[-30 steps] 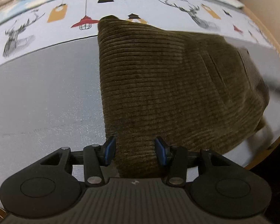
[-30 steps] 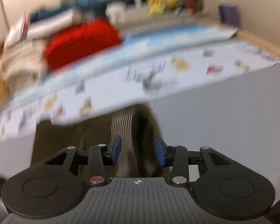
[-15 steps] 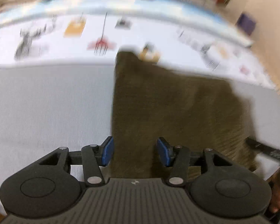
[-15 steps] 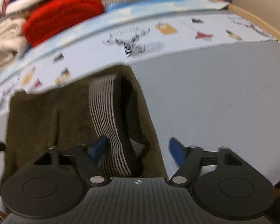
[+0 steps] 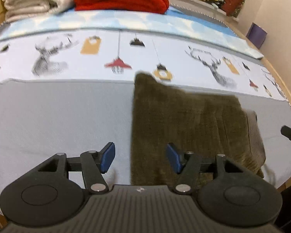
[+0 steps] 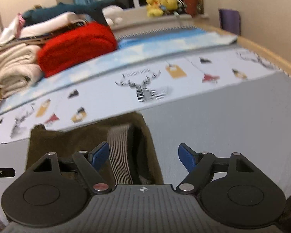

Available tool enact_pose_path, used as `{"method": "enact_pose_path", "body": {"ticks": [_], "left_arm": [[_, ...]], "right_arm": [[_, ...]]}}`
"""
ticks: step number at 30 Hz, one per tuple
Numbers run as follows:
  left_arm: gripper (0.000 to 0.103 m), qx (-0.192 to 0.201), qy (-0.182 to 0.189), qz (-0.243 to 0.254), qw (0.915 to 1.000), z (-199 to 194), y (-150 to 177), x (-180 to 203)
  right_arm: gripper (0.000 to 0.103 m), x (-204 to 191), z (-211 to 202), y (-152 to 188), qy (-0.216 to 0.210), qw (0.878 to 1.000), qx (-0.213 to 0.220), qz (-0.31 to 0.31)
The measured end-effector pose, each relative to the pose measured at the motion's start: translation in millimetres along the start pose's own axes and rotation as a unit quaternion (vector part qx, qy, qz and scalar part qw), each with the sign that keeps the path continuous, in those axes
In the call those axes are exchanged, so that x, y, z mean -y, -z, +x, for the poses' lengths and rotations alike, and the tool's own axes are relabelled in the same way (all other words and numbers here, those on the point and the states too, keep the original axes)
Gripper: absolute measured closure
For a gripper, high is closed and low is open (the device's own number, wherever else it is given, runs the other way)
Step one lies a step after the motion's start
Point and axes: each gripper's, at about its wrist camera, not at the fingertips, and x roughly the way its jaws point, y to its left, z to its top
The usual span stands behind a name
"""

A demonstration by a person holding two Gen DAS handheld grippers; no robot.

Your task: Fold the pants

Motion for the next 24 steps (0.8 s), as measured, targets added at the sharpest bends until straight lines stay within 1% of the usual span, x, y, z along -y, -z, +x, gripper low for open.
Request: {"method": "enact_pose_path", "body": {"ticks": [2, 3, 5, 7, 9, 10, 12, 13, 15, 16, 17, 18, 19, 20, 21, 22, 23, 24], "left_arm": [[0.029, 0.027, 0.005, -0.005, 0.9996, -20, -23, -4], [0.027, 0.042, 0.004, -0.002, 0.9991, -28, -31, -5], [0.022, 0.069, -0.008, 0.016, 0.9974, -43, -52, -8], [0.019, 0.083, -0.012, 0.029, 0.9961, -49, -69, -11], [0.019, 0.081, -0.002, 0.038, 0.9959, -46, -81, -11], [0.018, 0.074, 0.005, 0.045, 0.9962, -41, -85, -11], [0.014, 0.048, 0.025, 0.062, 0.9966, -23, -90, -11], [0.008, 0.029, 0.042, 0.064, 0.9966, -11, -92, -12], [0.004, -0.007, 0.071, 0.054, 0.9960, 17, -91, -17], [0.003, -0.021, 0.078, 0.043, 0.9958, 30, -90, -20], [0.003, -0.027, 0.082, 0.031, 0.9958, 43, -87, -23], [0.003, -0.032, 0.089, 0.016, 0.9954, 55, -83, -26], [0.003, -0.040, 0.099, -0.005, 0.9943, 70, -79, -31], [0.003, -0.064, 0.101, -0.028, 0.9925, 85, -75, -37], [0.003, -0.095, 0.087, -0.049, 0.9905, 101, -74, -39], [0.003, -0.109, 0.080, -0.067, 0.9885, 112, -74, -42], [0.003, -0.114, 0.076, -0.072, 0.9879, 120, -76, -42], [0.003, -0.114, 0.075, -0.068, 0.9883, 124, -79, -41]], "right_arm": [[0.017, 3, -4, -13, -0.010, 1.000, -0.001, -0.015], [0.015, 4, -3, -18, -0.013, 1.000, -0.004, -0.028], [0.015, 1, 2, -29, -0.018, 0.998, -0.020, -0.064], [0.015, -5, 9, -38, -0.025, 0.995, -0.027, -0.097], [0.015, -12, 19, -45, -0.039, 0.991, -0.033, -0.125], [0.015, -14, 23, -49, -0.054, 0.989, -0.041, -0.130], [0.015, -14, 40, -56, -0.099, 0.986, -0.075, -0.112], [0.015, -12, 49, -58, -0.124, 0.983, -0.098, -0.093], [0.015, -6, 69, -57, -0.155, 0.976, -0.144, -0.048], [0.015, -3, 78, -54, -0.161, 0.973, -0.160, -0.027], [0.015, 0, 87, -50, -0.159, 0.971, -0.178, -0.008], [0.015, 2, 94, -47, -0.149, 0.969, -0.196, 0.001], [0.015, 2, 101, -44, -0.137, 0.969, -0.208, 0.001], [0.015, 0, 107, -42, -0.124, 0.968, -0.220, -0.008], [0.015, -3, 113, -40, -0.110, 0.966, -0.233, -0.023], [0.015, -6, 120, -37, -0.099, 0.964, -0.246, -0.036], [0.014, -6, 125, -34, -0.096, 0.961, -0.255, -0.040], [0.010, -5, 130, -32, -0.097, 0.960, -0.262, -0.035]]}}
